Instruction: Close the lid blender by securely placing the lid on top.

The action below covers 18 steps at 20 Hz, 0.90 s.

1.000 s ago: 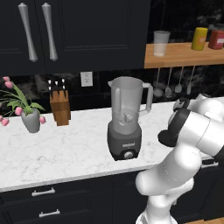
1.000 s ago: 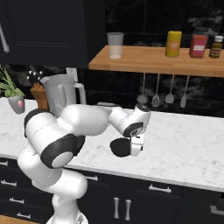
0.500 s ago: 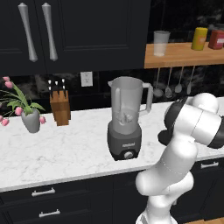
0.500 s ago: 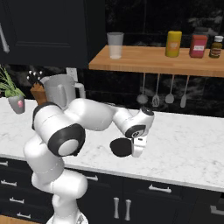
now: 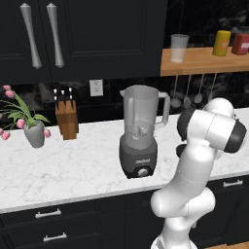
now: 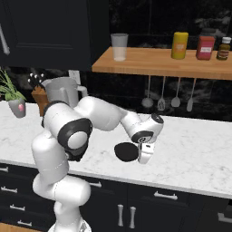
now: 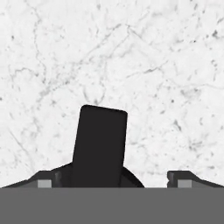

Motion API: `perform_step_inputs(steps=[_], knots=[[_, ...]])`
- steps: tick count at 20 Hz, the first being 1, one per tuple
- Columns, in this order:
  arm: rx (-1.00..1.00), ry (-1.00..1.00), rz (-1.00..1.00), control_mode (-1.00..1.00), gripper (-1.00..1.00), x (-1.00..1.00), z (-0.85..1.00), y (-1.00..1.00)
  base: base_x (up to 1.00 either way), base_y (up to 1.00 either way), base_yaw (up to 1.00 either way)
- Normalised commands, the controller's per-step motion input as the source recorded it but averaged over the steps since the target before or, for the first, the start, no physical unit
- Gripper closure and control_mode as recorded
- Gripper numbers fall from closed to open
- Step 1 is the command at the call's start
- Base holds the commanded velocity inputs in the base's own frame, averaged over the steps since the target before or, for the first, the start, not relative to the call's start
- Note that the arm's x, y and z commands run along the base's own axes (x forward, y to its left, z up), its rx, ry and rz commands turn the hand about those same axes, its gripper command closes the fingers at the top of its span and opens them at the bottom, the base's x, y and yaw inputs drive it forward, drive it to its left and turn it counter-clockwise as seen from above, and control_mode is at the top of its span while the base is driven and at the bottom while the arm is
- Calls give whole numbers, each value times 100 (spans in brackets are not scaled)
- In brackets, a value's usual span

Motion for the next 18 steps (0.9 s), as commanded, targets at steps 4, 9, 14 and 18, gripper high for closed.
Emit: perform_step_inputs(steps=[4,9,14,18], knots=[[6,0,0,-100,-100,22,-20,-11,0,0,0],[5,0,0,-100,-100,21,-22,-9,0,0,0],[1,0,0,-100,-100,15,-28,0,0,0,0],[0,0,0,-100,-100,12,-28,0,0,0,0]])
